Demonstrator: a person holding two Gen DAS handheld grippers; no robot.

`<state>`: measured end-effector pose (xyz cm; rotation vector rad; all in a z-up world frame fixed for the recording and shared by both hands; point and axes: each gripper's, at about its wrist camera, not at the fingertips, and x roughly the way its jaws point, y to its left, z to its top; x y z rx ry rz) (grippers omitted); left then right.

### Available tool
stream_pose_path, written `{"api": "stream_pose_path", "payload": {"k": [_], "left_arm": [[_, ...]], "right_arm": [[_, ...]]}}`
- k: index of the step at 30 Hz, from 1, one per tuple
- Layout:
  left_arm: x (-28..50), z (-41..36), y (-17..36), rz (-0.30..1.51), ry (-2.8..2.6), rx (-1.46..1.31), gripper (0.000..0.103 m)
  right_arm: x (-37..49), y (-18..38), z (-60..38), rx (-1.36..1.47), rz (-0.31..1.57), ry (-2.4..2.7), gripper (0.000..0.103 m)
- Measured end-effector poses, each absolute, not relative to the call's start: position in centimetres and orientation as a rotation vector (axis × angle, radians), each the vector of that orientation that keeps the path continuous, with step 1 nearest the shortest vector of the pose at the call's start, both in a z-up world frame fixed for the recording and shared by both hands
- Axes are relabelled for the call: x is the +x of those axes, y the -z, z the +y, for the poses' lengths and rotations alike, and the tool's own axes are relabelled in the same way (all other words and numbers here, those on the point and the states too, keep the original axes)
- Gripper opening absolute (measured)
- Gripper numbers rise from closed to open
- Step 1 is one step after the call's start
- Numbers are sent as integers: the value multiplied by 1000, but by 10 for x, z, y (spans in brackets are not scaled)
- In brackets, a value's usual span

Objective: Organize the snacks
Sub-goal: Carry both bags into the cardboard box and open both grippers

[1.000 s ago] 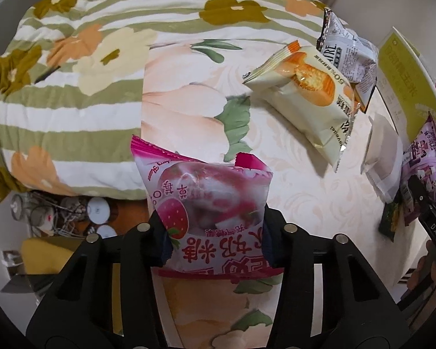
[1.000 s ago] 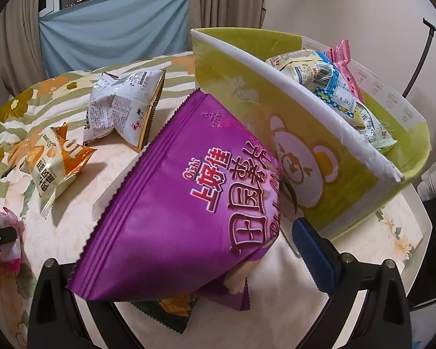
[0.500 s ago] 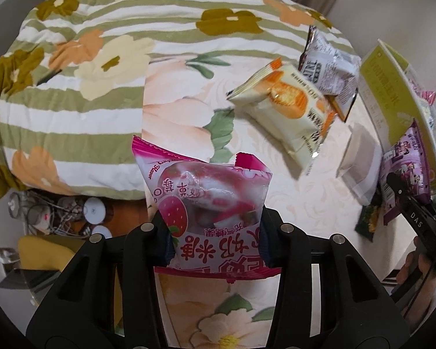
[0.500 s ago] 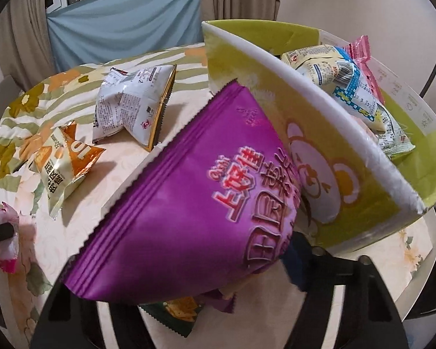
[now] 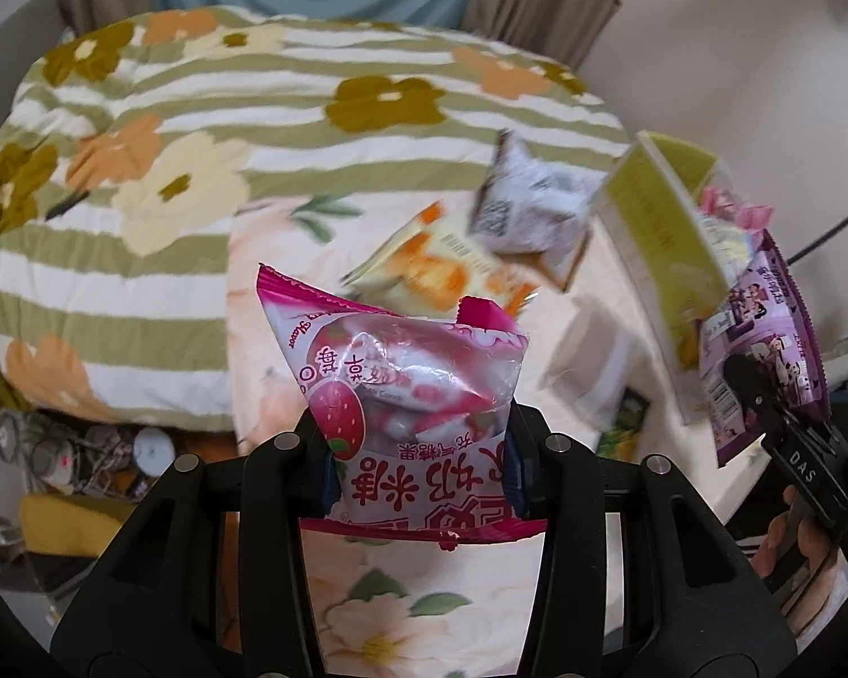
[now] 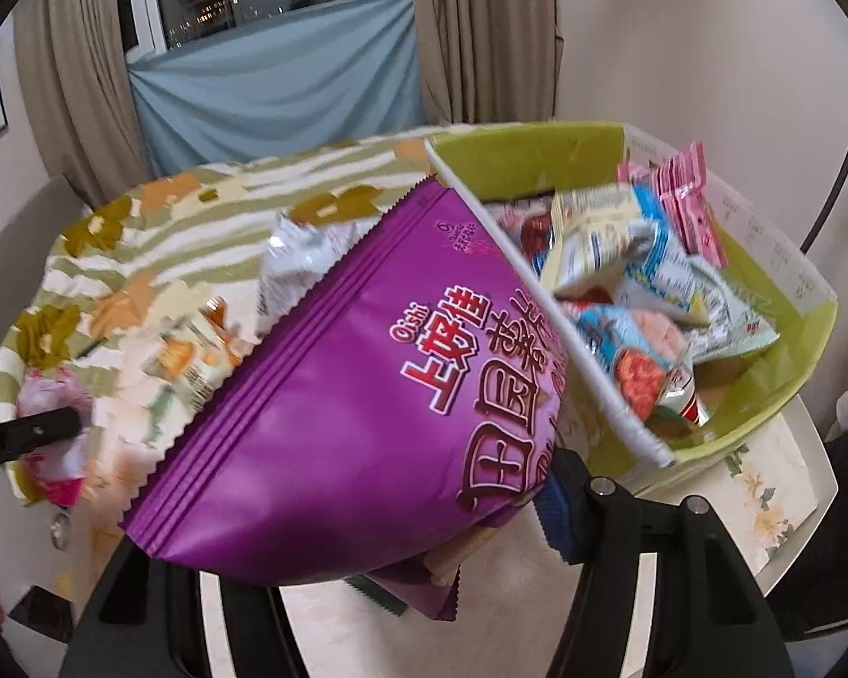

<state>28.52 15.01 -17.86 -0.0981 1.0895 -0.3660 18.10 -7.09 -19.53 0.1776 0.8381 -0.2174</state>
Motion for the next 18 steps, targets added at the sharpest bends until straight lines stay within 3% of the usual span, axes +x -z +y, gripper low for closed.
{"api": "stream_pose_path", "payload": {"k": [8,18], "left_arm": [[294,95,123,990,476,-74,39],[322,-18,78,900,521,-87,39]], "right_arm": [[174,129,-82,218,743,119,59],[198,75,-174,204,659,69,59]]}}
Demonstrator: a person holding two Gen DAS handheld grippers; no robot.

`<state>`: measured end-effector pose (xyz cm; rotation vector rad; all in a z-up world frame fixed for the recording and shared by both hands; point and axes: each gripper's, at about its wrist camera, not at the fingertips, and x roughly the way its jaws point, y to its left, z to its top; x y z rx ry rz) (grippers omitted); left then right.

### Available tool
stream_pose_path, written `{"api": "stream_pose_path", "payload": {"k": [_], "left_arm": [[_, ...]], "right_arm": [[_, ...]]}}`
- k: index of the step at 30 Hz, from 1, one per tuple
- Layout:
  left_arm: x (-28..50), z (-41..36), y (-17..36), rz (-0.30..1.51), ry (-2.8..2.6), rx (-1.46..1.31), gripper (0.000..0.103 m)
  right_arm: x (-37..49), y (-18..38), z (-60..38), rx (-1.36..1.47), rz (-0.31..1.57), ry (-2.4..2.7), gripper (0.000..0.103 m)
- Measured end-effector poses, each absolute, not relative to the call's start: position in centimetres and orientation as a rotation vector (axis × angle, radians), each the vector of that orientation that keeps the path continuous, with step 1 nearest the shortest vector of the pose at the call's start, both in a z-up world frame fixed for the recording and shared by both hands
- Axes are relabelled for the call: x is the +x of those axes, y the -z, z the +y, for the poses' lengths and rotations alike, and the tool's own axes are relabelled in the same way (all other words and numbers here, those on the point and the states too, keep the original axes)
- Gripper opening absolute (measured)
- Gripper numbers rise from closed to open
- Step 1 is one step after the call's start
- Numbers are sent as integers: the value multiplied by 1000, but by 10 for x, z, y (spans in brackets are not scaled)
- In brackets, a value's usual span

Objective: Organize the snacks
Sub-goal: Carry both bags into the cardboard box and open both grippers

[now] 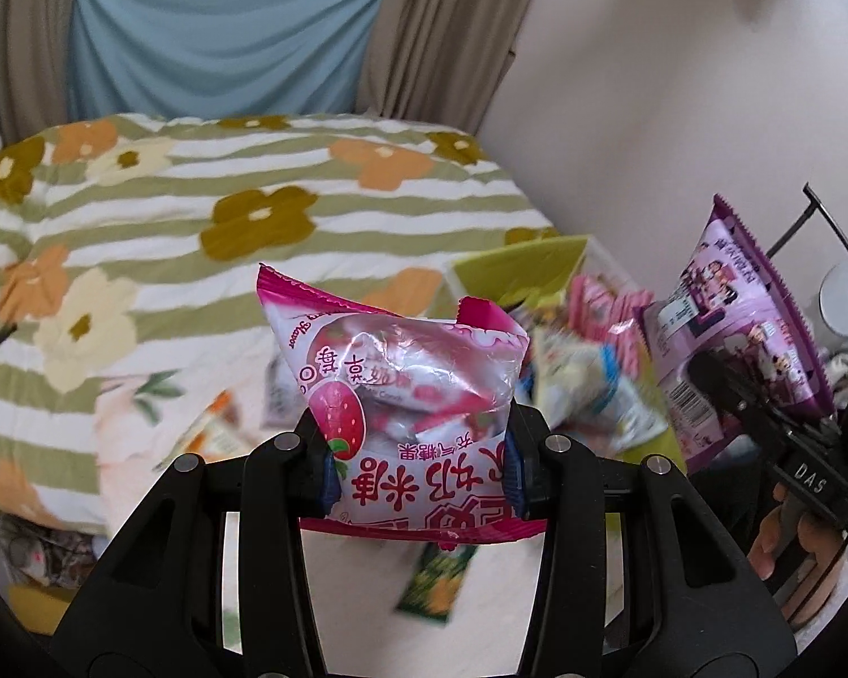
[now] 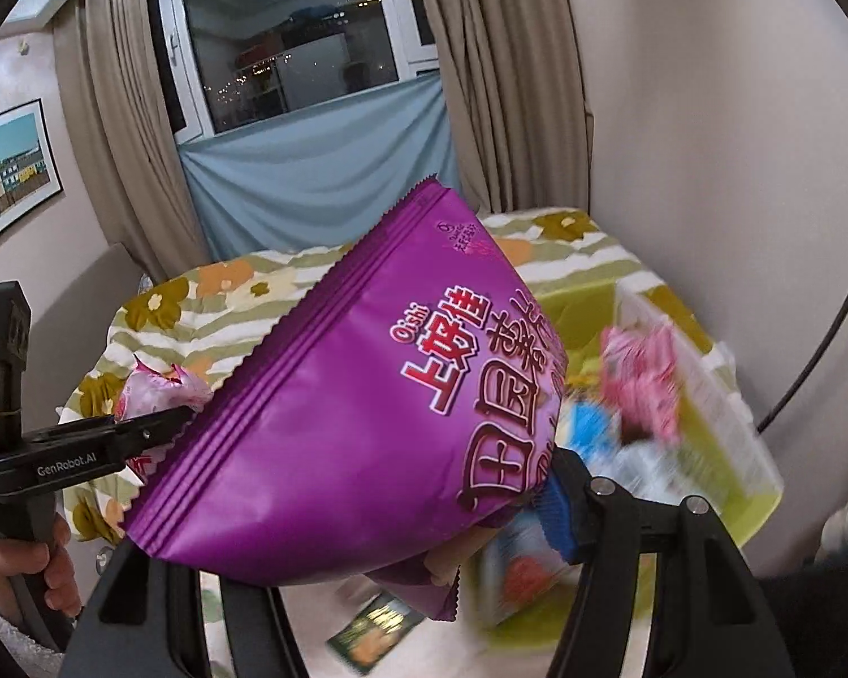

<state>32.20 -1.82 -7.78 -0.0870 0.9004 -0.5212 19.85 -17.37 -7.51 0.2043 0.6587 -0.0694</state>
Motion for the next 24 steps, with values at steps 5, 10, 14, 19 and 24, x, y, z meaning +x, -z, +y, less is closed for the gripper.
{"api": "stream_pose_path", "payload": {"k": [5,10,14,19,24], "left_arm": [[346,-85,82,916,518,-110,39],[373,-145,103,957,494,-136,39],[395,-184,122,998,467,-134,39],[410,-214,140,1046,402,-101,55],[397,-212,137,1008,365,-90,91]], "right_arm": [[219,73,-231,194,680,30,59],[238,83,-274,189,711,-26,59],[248,93,-299,191,743,-67,59],[260,101,-321,193,774,-110,59],[268,110,-334,206,794,-137,59]]}}
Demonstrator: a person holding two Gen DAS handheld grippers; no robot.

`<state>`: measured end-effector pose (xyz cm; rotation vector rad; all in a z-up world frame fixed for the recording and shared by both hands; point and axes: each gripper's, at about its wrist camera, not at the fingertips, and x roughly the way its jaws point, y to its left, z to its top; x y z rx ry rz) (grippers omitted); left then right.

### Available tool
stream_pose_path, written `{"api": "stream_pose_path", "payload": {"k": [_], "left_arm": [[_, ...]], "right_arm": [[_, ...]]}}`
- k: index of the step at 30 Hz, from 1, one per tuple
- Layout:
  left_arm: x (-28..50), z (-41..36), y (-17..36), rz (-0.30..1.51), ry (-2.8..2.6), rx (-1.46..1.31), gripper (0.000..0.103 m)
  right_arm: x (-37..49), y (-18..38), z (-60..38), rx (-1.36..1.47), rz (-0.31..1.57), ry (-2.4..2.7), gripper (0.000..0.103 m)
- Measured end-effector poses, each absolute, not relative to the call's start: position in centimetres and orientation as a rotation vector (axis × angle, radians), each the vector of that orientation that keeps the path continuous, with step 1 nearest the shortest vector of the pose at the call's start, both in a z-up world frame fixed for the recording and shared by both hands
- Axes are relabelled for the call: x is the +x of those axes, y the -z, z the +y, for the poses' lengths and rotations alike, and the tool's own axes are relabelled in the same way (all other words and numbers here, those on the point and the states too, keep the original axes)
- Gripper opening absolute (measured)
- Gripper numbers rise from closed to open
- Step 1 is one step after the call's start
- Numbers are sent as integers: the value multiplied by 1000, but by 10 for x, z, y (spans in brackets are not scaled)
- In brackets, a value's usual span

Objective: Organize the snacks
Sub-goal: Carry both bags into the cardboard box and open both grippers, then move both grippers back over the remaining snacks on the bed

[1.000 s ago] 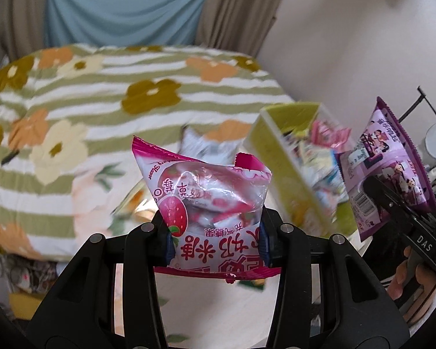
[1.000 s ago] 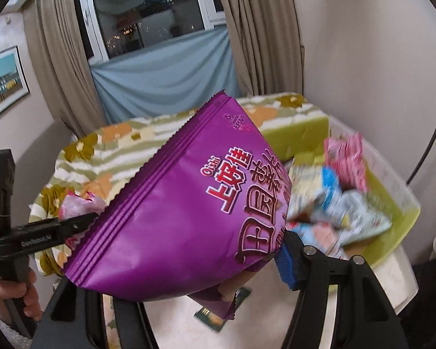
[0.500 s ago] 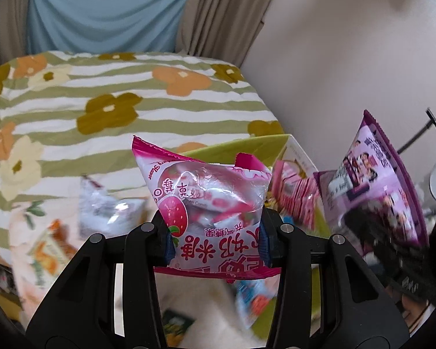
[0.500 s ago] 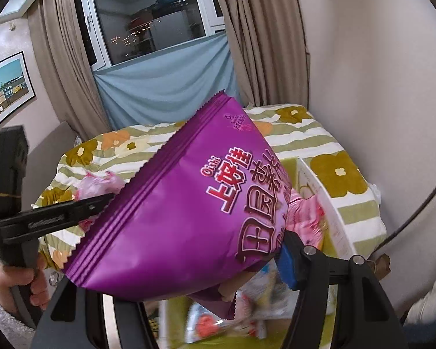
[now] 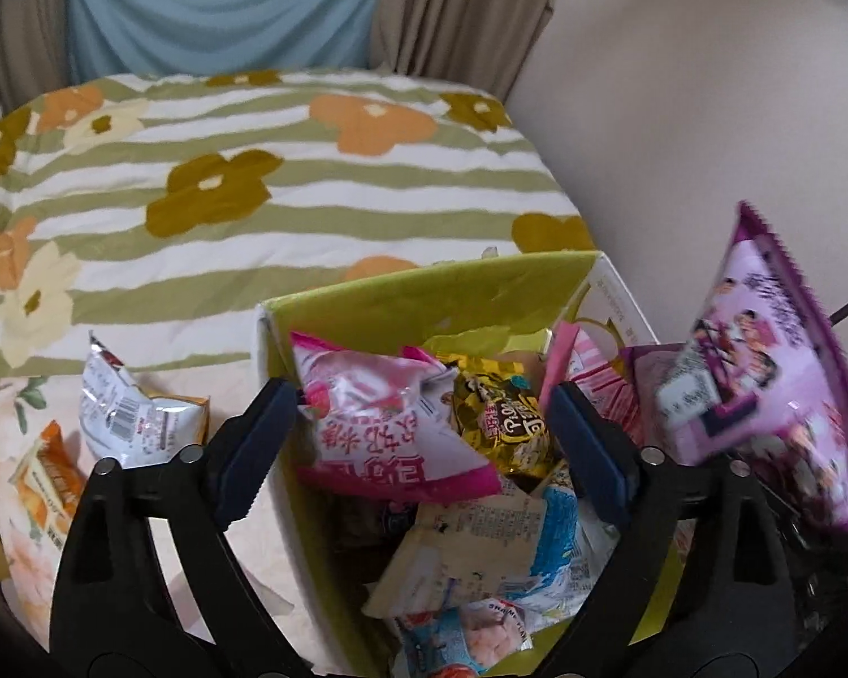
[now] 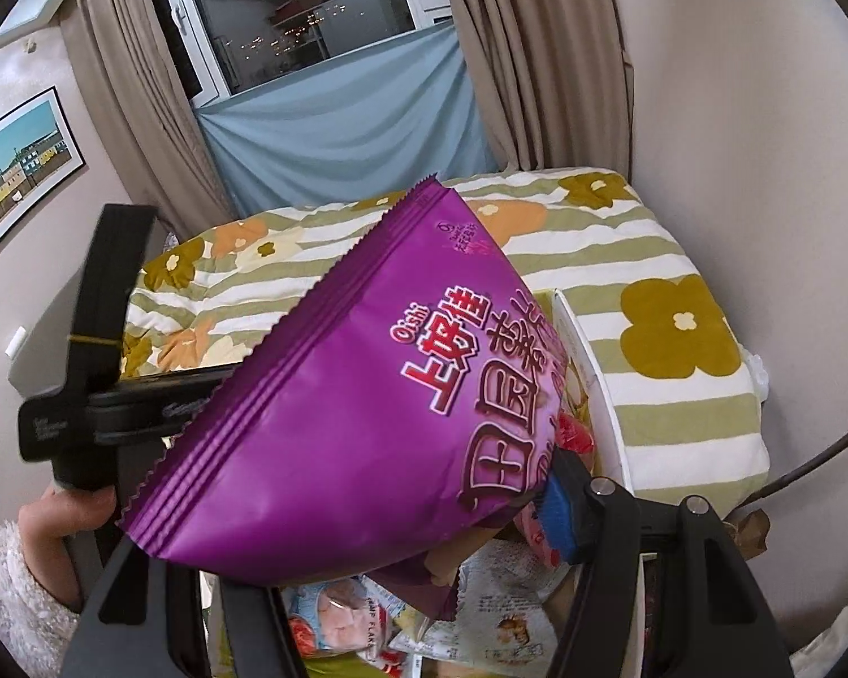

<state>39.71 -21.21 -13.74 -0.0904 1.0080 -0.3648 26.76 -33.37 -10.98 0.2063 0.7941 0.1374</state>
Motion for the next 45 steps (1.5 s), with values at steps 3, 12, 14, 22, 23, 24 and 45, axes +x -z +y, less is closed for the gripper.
{"api": "stream_pose_path", "payload": {"k": [3,12,14,22,23,24,45], "left_arm": [[388,-204,134,1004,326,-76,91],[355,-178,125,972,253,-42,91],[352,-173,127,979,246,-56,91],[346,-163,130,986,216,-71,91],[344,-162,131,988,208,-70,91],[343,-162,132,991,205,-71,91],[304,-101,91,941,156,-145,91]], "right_arm": [[272,113,-339,206,801,-149,59],[286,111,-337,189,795,-191,59],[293,111,-333,170,796,-195,59],[322,127,-326,132,853,-181,61],[325,130,-325,125,859,-175,61],[327,133,-324,115,865,-169,65],[282,99,-319,140,756,-209,95]]}}
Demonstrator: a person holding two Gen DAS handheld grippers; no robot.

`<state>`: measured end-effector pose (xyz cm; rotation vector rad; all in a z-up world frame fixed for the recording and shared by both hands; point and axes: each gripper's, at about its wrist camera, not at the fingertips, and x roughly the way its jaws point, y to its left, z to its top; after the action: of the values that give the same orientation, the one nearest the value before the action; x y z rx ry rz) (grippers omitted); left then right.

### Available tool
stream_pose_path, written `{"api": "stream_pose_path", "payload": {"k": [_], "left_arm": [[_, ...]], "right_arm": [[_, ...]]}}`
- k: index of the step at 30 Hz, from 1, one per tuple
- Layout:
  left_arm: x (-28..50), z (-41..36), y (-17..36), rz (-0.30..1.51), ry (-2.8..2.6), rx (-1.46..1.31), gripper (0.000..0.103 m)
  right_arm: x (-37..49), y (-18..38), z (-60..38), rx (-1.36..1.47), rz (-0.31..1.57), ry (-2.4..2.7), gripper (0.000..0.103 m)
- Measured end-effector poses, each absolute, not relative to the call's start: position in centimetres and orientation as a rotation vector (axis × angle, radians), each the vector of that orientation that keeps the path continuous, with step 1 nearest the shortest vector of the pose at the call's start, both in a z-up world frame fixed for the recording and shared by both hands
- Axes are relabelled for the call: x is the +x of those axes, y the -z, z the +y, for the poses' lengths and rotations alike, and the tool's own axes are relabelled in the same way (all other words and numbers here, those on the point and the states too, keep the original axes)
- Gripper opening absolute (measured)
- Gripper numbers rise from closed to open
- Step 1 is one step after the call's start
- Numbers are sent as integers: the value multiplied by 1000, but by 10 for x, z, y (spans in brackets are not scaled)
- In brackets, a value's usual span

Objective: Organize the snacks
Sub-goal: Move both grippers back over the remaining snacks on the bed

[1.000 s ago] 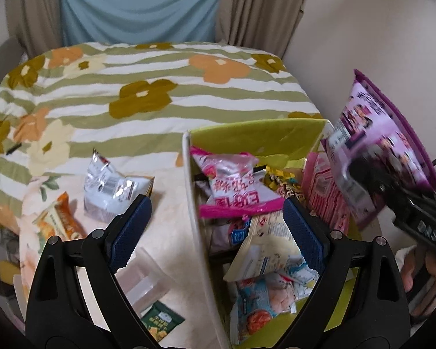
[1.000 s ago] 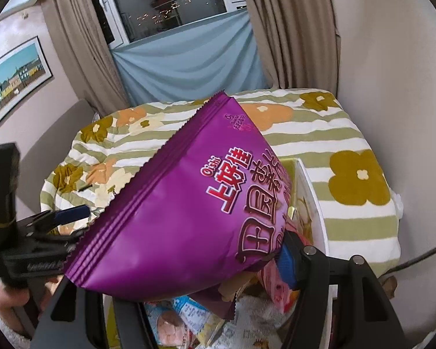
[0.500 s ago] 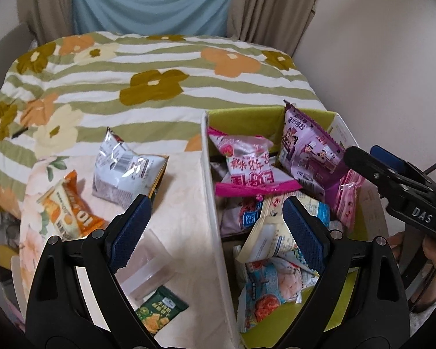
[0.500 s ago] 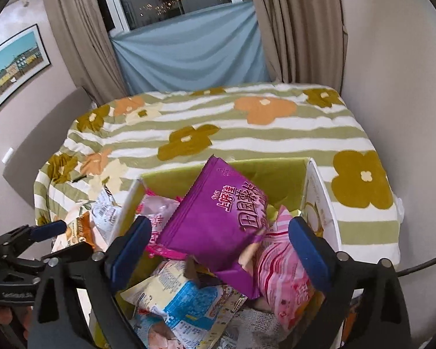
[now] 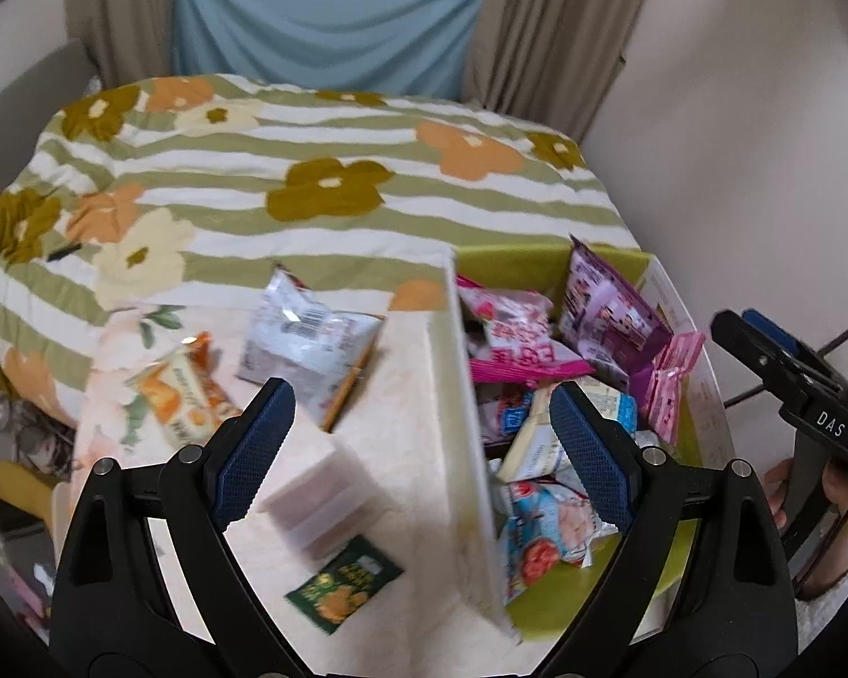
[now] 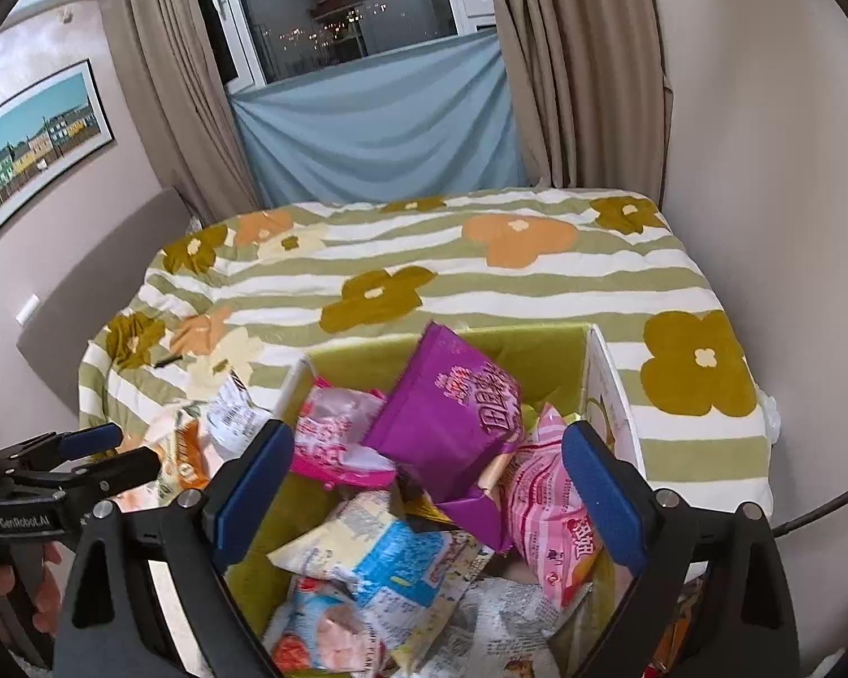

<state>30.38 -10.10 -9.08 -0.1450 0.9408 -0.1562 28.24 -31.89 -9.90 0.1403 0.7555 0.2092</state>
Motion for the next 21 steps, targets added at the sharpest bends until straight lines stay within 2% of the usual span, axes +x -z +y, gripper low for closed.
{"api": "stream_pose_path", "payload": {"k": [10,21], "left_arm": [[273,-3,68,888,103,-193,91],[260,87,86,961,147,-185,91]], "right_arm": [[252,70,-270,125,747,-227,95],[216,74,-164,119,763,-189,95]]}}
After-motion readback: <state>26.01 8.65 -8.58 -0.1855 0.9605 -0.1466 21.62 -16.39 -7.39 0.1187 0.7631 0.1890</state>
